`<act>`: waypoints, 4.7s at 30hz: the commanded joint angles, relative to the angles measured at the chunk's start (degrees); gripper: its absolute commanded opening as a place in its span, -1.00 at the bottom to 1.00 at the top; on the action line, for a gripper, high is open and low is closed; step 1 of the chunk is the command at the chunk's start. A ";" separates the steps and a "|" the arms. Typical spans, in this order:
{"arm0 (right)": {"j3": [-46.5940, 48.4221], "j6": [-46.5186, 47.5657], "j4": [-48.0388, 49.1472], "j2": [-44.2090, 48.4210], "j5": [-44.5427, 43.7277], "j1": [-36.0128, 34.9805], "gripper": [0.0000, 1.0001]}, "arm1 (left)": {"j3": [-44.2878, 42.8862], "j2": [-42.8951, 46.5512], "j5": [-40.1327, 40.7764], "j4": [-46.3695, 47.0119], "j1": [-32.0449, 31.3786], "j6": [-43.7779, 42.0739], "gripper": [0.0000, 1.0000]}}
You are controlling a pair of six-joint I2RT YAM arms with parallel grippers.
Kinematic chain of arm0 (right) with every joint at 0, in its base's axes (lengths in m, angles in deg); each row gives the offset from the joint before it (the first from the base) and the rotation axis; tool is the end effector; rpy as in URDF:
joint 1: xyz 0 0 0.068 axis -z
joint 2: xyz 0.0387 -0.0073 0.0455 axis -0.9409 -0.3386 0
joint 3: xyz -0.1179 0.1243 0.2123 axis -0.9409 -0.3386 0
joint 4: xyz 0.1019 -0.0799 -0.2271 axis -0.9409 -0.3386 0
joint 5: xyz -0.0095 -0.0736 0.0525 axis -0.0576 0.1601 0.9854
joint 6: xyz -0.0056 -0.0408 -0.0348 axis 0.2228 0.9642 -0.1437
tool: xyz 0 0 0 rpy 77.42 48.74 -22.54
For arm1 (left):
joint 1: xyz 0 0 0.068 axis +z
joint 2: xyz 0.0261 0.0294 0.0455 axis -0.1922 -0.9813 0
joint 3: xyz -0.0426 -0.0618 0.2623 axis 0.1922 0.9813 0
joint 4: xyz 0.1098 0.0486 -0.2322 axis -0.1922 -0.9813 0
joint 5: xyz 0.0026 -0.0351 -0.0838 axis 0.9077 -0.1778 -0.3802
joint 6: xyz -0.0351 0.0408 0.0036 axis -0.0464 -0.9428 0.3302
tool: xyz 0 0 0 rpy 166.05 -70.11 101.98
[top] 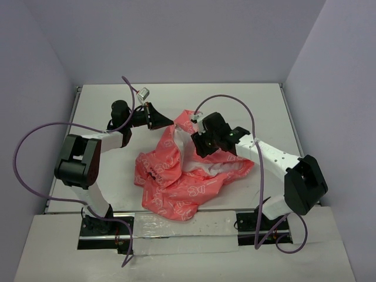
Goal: Zip up the jacket
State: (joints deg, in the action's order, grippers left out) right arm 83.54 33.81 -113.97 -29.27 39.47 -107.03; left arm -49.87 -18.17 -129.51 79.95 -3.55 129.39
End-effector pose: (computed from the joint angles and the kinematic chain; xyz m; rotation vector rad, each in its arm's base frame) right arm 0.2421 0.1868 0.2482 -0.8072 2.3493 0.4417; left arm 0.3507 -0.1237 0.2251 0.1083 1.9594 -1.8542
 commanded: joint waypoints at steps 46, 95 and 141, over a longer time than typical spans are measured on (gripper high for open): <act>4.88 -11.68 10.67 3.20 28.08 12.95 -1.00 | -4.25 3.65 -4.38 -7.10 -0.04 -9.23 -1.00; -5.78 -35.29 43.68 6.83 34.40 9.04 -1.00 | -1.06 1.81 -3.03 37.81 -2.24 16.49 -0.99; -11.15 -41.43 53.12 9.98 32.62 8.88 -1.00 | -0.44 1.90 -2.77 37.73 -2.33 16.07 -1.00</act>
State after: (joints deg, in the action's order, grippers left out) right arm 73.30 -6.87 -65.46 -22.41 72.27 -97.52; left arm -49.85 -16.83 -133.35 105.18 -5.45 147.49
